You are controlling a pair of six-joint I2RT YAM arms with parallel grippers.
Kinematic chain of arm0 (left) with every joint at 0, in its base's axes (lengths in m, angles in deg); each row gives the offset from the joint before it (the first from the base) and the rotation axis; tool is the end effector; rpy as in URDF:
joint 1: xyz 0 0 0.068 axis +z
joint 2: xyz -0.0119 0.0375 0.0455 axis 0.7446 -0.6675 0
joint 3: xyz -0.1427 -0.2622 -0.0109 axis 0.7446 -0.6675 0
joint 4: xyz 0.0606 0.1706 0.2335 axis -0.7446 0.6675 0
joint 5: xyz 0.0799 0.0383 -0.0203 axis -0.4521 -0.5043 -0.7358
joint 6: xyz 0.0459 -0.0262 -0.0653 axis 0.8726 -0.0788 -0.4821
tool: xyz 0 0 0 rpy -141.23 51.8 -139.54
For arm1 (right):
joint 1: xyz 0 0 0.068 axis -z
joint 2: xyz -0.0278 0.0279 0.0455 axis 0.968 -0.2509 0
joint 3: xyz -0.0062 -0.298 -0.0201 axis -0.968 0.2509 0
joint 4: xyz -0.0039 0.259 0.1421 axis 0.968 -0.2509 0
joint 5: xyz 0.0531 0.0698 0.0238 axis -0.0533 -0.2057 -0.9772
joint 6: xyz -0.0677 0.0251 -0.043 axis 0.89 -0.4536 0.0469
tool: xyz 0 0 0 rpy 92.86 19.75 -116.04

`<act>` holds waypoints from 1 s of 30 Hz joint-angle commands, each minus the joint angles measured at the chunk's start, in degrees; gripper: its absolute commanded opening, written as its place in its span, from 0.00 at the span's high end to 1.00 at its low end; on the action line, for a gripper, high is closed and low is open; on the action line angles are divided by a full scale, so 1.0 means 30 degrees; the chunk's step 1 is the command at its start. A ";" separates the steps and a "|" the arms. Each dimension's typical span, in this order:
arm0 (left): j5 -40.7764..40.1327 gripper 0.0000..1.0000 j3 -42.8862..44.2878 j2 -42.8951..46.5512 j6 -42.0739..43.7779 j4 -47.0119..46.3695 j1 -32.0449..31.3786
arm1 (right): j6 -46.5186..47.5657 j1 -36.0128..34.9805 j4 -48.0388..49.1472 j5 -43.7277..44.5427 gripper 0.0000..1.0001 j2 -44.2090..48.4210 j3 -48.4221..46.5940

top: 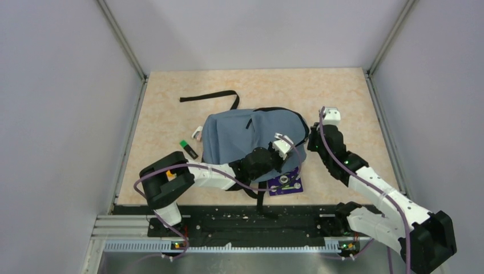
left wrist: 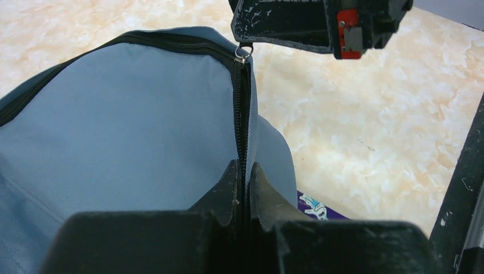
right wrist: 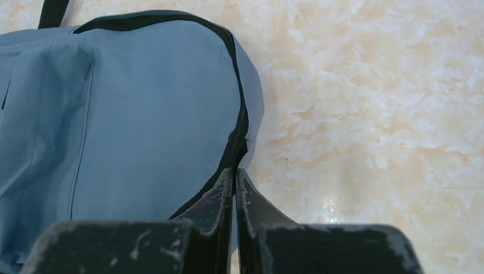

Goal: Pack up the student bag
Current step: Unzip the student bag at the center of the board.

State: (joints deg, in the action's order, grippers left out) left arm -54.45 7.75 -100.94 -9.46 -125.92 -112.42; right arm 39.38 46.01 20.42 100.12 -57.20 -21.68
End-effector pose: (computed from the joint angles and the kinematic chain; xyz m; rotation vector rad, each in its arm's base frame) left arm 0.1989 -0.3843 0.1954 0.8036 1.6044 -0.7032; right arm 0.2386 0.1019 0.2517 0.0605 2.0095 0.1286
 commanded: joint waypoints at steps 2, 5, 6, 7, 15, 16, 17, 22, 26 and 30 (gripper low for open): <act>0.0776 1.00 -0.0923 0.1842 0.0524 -0.1472 -0.0103 | -0.0178 0.0232 0.0312 0.1359 1.00 -0.0118 -0.0648; 0.1214 1.00 -0.1442 0.2544 0.0663 -0.1294 -0.0102 | -0.0244 0.0237 0.0251 0.1377 1.00 -0.0126 -0.0747; 0.1273 1.00 -0.1652 0.2810 0.0719 -0.1246 -0.0102 | -0.0264 0.0237 0.0255 0.1385 1.00 -0.0138 -0.0765; 0.1350 1.00 -0.1821 0.3100 0.0770 -0.1134 -0.0102 | -0.0285 0.0237 0.0238 0.1357 1.00 -0.0209 -0.0790; 0.1881 1.00 -0.2956 0.5264 0.0790 0.0657 -0.0102 | -0.0397 0.0382 0.0339 0.1007 1.00 -0.0769 -0.1009; 0.1877 1.00 -0.3218 0.5483 0.0790 0.0678 -0.0102 | -0.0412 0.0471 0.0402 0.0858 1.00 -0.0914 -0.1051; 0.1953 1.00 -0.3372 0.5679 0.1215 0.0784 -0.0102 | -0.0432 0.0629 0.0469 0.0713 1.00 -0.1125 -0.1129; 0.3128 1.00 -0.3062 0.6617 0.1580 0.2940 -0.0102 | -0.0577 0.1008 0.0745 0.0014 1.00 -0.1753 -0.1485; 0.4801 1.00 -0.3345 0.7688 0.1410 0.3914 -0.0102 | -0.0635 0.1442 0.1161 -0.0349 1.00 -0.2099 -0.1394; 0.6915 1.00 -0.2795 0.8533 0.1238 0.6308 -0.0102 | -0.0847 0.1884 0.2032 -0.0884 1.00 -0.2648 -0.1175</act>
State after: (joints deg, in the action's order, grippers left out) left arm -42.94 -2.26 -79.85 -5.07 -111.45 -112.17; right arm 37.35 49.56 22.12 97.34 -63.50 -23.25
